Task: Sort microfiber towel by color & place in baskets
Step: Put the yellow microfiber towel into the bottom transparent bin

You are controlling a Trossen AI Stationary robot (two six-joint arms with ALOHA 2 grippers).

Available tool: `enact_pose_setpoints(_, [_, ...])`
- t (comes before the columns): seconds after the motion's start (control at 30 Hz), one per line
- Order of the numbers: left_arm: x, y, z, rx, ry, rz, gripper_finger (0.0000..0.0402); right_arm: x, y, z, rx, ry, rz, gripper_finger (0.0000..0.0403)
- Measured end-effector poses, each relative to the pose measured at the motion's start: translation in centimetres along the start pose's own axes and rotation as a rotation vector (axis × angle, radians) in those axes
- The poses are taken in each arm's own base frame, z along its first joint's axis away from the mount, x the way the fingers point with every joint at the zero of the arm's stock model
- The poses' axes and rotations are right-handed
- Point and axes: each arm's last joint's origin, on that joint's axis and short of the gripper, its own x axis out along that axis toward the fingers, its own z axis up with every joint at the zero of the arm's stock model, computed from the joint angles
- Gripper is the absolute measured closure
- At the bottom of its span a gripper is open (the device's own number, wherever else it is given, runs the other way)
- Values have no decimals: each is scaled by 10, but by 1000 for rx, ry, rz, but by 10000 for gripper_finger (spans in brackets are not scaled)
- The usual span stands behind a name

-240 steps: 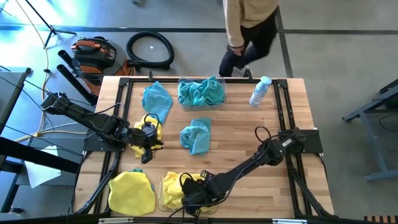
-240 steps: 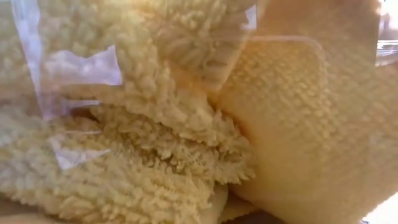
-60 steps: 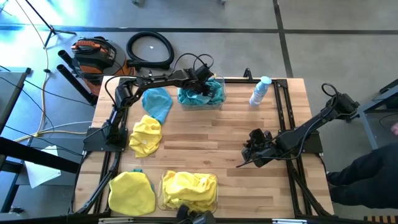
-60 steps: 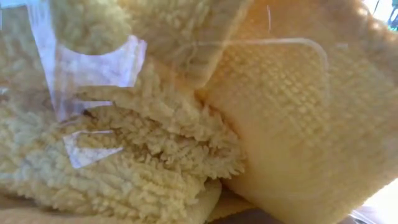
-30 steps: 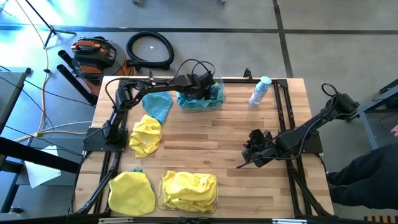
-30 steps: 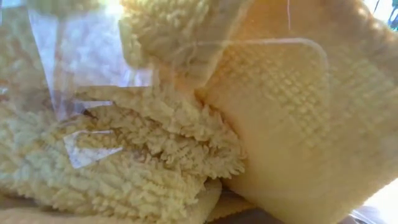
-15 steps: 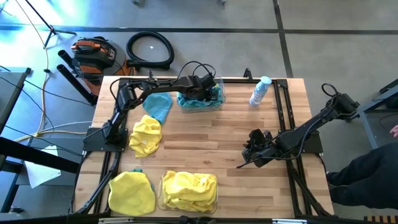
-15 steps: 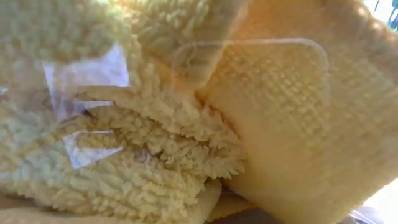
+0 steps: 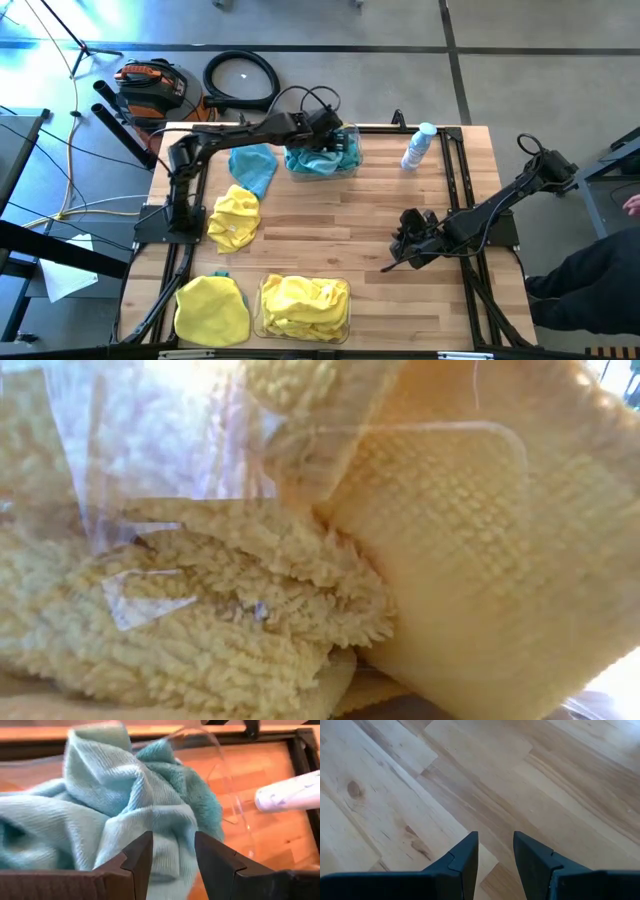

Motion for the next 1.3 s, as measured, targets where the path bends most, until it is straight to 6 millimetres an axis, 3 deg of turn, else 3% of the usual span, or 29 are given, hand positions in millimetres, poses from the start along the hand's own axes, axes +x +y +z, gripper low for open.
enact_pose_setpoints(0.13, [-25,-4,0,86,-18,-26,266,0,0,0,-4,4,1,285])
enact_pose_setpoints(0.33, [-59,-15,-16,381,24,-113,266,0,0,0,-12,5,0,285])
enact_pose_setpoints(0.8, [-97,-42,-102,888,189,-195,291,0,0,0,-79,4,1,285])
enact_pose_setpoints(1.3, [-125,-44,-161,1030,293,-131,310,0,0,0,-70,4,1,285])
